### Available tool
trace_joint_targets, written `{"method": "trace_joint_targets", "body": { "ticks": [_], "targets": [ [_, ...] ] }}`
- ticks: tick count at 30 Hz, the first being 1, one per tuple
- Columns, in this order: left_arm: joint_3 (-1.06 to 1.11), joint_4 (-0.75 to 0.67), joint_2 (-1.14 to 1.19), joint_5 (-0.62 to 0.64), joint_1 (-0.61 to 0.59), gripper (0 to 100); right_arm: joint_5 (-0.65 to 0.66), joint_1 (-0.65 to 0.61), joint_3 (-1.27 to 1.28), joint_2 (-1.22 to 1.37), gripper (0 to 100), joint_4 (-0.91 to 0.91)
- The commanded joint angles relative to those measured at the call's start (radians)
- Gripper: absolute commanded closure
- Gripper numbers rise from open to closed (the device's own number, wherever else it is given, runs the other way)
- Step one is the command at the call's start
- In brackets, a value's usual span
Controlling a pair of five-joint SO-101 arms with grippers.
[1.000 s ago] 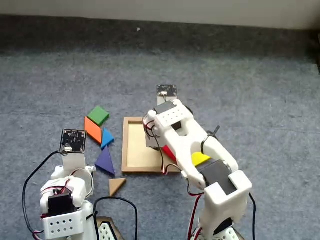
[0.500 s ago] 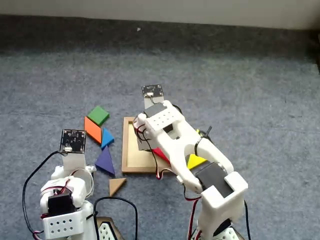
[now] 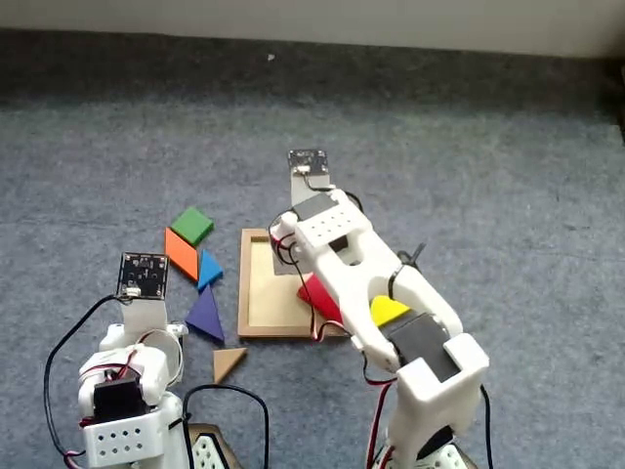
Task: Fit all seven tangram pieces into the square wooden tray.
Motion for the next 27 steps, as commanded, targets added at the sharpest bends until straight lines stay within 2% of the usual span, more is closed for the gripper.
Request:
{"method": "trace_joint_targets", "body": {
  "ticks": [1, 11, 15, 19, 27],
  "targets": [
    [0.019, -0.015, -0.03, 0.006, -0.016, 87, 0.114, 0.028, -0.079, -0.019, 70.3, 0.007],
    [0.019, -0.015, -0.03, 0.006, -0.016, 87, 0.16, -0.022, -0.194, -0.021, 70.7, 0.294],
    [0.019, -0.015, -0.03, 0.006, -0.016, 87, 0.258, -0.096, -0.194, -0.019, 82.7, 0.297],
    [0.019, -0.015, -0.03, 0.006, -0.016, 87, 0.267, -0.133, -0.189, -0.008, 95.8, 0.283],
    [0.019, -0.015, -0.03, 0.006, -0.016, 87, 0.267, -0.061, -0.021, -0.008, 96.1, 0.136]
  ]
}}
